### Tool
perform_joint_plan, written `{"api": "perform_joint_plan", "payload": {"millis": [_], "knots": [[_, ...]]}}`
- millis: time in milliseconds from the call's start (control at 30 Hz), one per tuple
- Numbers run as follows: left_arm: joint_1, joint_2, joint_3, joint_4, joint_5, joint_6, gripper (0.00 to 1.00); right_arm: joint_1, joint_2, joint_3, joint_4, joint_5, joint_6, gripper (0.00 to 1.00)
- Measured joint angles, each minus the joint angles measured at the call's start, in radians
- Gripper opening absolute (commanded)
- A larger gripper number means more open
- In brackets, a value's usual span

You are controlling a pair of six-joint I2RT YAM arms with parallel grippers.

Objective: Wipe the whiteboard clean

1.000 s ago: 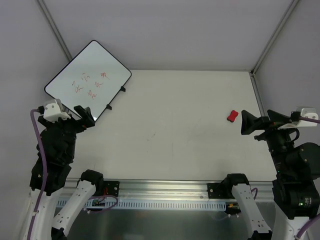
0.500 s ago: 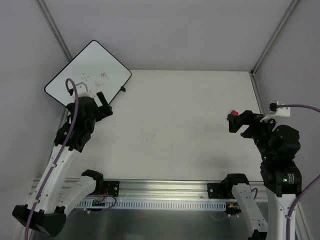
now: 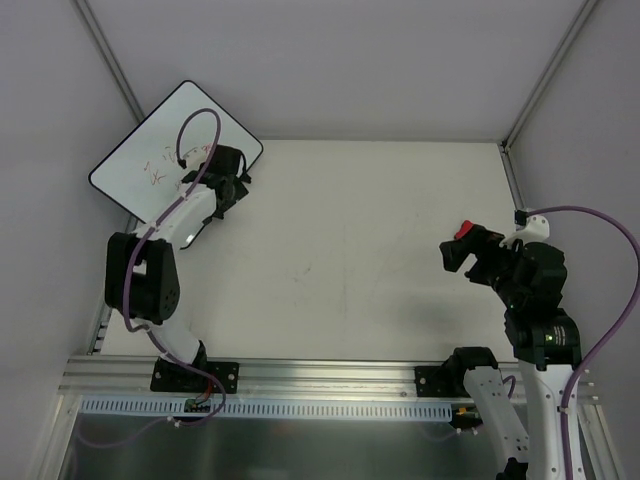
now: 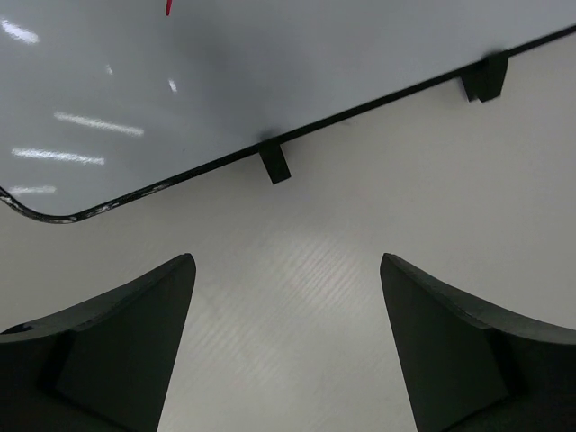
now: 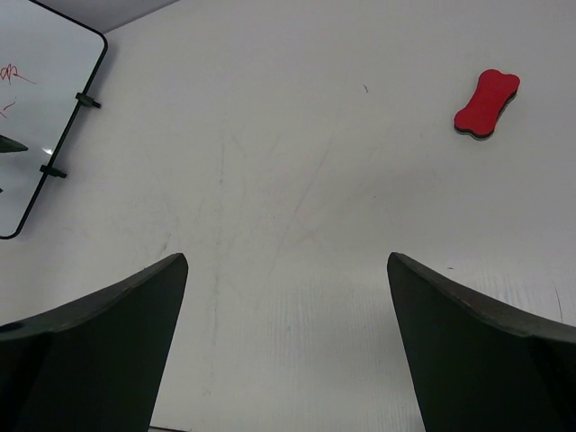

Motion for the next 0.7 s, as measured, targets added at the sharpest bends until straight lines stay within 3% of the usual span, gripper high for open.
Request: {"api": "perform_joint_plan", "payload": {"millis": [267, 700], "knots": [[0.022, 0.243, 0.150, 0.006, -0.047, -0.098, 0.68, 0.000, -0.003, 0.000, -0.005, -0.018, -0.002, 0.99], [0.055, 0.309, 0.166, 0.007, -0.055, -0.169, 0.59, 0.000, 0.011, 0.002, -0.071, -0.023, -0.051, 0.99]]}}
